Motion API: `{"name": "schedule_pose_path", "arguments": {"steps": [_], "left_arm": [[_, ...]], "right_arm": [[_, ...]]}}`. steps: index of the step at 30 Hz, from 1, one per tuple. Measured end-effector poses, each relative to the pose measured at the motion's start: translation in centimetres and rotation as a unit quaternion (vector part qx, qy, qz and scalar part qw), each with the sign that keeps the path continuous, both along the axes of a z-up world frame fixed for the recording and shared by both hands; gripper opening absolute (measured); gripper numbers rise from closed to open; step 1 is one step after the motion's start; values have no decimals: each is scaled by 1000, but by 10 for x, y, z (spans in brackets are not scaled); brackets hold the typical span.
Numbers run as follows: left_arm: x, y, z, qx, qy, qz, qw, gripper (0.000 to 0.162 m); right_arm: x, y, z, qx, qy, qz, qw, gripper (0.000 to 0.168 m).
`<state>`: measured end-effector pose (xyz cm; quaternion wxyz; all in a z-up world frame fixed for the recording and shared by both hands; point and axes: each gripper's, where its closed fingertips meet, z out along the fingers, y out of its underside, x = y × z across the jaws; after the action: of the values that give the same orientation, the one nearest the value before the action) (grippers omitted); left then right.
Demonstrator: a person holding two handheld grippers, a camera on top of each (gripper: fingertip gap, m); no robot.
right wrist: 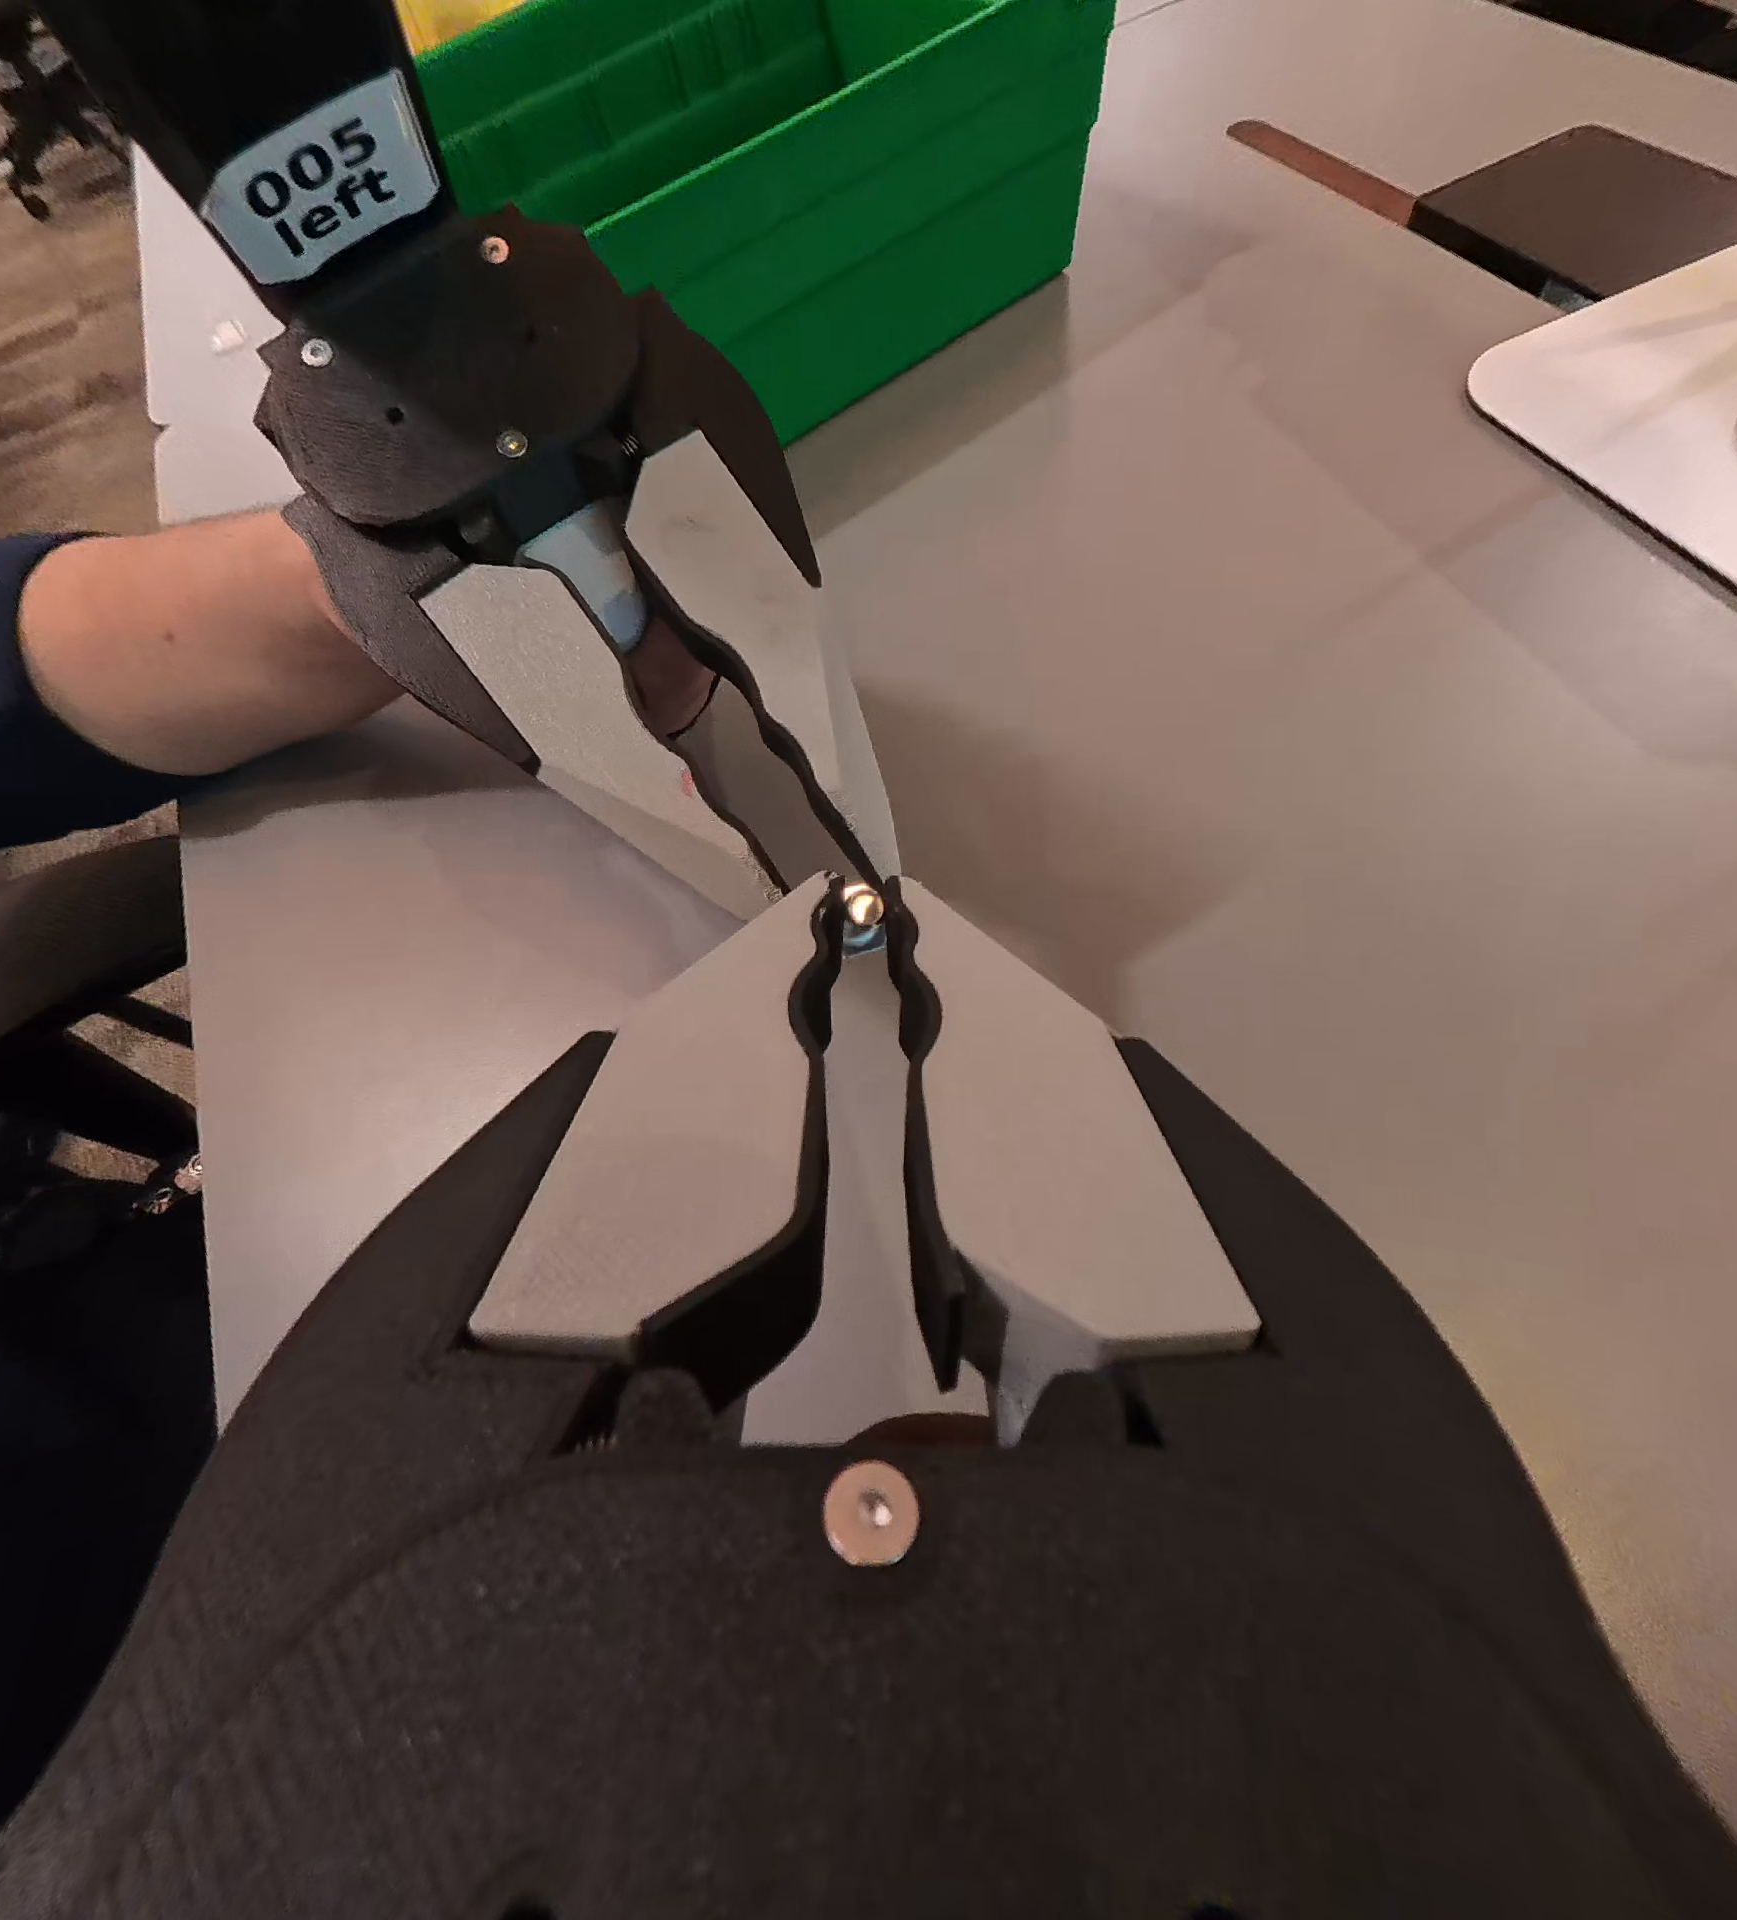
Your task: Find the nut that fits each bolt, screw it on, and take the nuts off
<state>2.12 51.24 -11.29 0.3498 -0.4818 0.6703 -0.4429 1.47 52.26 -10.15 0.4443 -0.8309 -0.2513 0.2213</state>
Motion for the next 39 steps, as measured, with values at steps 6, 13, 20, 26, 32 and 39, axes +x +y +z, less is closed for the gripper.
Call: {"name": "schedule_pose_path", "arguments": {"steps": [6,13,20,26,32,39], "left_arm": [[-1,0,7,-63,-9,-6,998,7],[-2,1,5,-58,-1,-2,998,5],[-1,1,10,-100,-17,-9,995,5],[0,1,11,-99,-24,-8,995,7],[0,1,12,-75,-23,-2,997,5],[-4,-8,29,-133,-54,-37,989,5]], "right_arm": [[-5,3,1,-3,3,4,1000,4],[-5,3,0,-9,9,6,1000,4],[-5,4,5,-6,28,0,1000,4],[-6,5,7,-2,39,-3,999,4],[-6,4,8,0,49,-2,999,4],[1,4,24,62,13,-1,998,29]]}}
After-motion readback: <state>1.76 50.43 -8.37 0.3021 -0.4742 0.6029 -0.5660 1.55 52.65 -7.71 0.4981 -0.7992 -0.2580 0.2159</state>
